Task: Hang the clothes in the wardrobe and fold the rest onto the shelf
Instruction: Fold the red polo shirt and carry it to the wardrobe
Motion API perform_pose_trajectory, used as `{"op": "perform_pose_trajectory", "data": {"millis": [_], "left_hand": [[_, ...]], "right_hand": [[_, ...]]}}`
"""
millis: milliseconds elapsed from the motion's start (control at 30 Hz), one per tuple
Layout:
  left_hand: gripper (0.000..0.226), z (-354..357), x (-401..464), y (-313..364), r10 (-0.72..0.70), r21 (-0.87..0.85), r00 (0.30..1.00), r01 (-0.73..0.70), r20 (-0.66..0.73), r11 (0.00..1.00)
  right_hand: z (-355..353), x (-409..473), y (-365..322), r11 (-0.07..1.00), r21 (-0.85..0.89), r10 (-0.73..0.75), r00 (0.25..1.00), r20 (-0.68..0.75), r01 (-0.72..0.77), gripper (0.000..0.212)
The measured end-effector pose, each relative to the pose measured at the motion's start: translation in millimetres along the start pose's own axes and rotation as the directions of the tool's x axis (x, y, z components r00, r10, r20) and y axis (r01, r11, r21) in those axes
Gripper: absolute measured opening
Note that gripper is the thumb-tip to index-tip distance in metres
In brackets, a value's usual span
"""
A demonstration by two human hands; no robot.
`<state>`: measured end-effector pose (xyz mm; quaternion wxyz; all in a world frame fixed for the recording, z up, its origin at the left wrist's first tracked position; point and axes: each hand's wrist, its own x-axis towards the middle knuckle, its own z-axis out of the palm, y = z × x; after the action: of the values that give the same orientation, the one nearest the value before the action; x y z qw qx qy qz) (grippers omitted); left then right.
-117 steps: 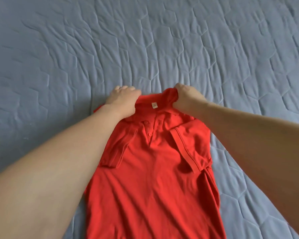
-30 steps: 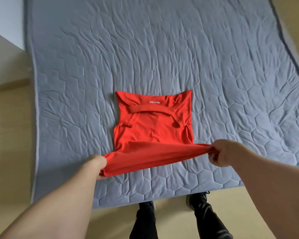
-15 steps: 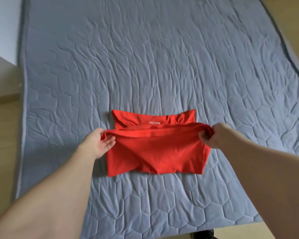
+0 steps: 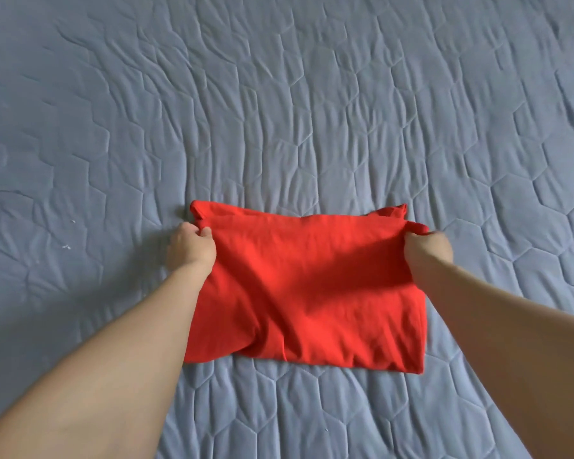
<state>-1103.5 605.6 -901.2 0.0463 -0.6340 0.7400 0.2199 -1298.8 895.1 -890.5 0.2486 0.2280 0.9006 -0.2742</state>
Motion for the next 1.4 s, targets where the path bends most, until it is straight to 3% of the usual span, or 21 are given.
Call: {"op": "perform_pose_trajectory", "data": {"millis": [100,233,400,500,600,667,733,833,933,1033,1133,1300,1400], "left_hand": [[0.026,-5,7,-3,-0.017,0.0,1.0,0.017,-0.007,1.0],[0.033,-17,11,1,-0.091,-0.041,0.993,0.095,0.079,0.995],[0.031,-26,17,3,-0.042,0.093,0.991,0.03,0.125,0.995],[0.03,-28,10,-1,-0.103,-0.003,0.995,0.103,-0.006,0.995],[0.028,-28,3,-6,-0.159,-0.148,0.985,0.148,-0.063,0.978],[0.026,-24,0,-6,-0.146,-0.178,0.989,0.142,-0.013,0.974],[0.025,-20,-1,-4,-0.124,-0.183,0.992,0.127,0.03,0.975],[0.027,-19,1,-1,-0.158,-0.207,0.987,0.161,0.033,0.965],[0.025,-20,4,3,-0.191,-0.282,0.981,0.188,0.014,0.941],[0.021,-23,4,11,-0.186,-0.371,0.982,0.159,-0.038,0.915],[0.029,-23,3,13,-0.16,-0.404,0.985,0.119,-0.069,0.907],[0.041,-22,-9,-13,-0.091,-0.273,0.989,0.119,0.114,0.955],[0.047,-24,-39,-50,-0.119,-0.237,0.981,0.153,0.15,0.959]], "right_hand": [[-6,-3,1,0.977,0.101,-0.19,0.982,-0.008,0.19,0.023],[-10,-5,-21,0.928,0.164,-0.334,0.942,-0.023,0.334,0.012],[0,0,-25,0.94,0.188,-0.281,0.959,-0.039,0.284,0.008],[4,-8,-14,0.932,0.272,-0.214,0.969,-0.122,0.24,0.011],[-1,-15,-8,0.884,0.289,-0.317,0.926,-0.205,0.367,0.01],[-3,-17,-12,0.834,0.263,-0.454,0.874,-0.176,0.486,0.015],[-2,-18,-22,0.811,0.254,-0.535,0.844,-0.046,0.528,0.014],[2,-11,-29,0.86,-0.028,-0.503,0.856,0.119,0.509,0.017],[7,13,-20,0.944,-0.186,-0.268,0.962,0.057,0.274,0.028],[9,26,-13,0.99,-0.109,-0.086,0.996,0.031,0.089,0.032],[8,28,-15,0.99,-0.03,-0.135,0.99,0.044,0.136,0.034],[7,-8,21,0.955,0.279,-0.121,0.99,0.069,0.098,0.051],[3,-47,70,0.979,0.204,-0.055,0.988,0.141,0.025,0.041]]}}
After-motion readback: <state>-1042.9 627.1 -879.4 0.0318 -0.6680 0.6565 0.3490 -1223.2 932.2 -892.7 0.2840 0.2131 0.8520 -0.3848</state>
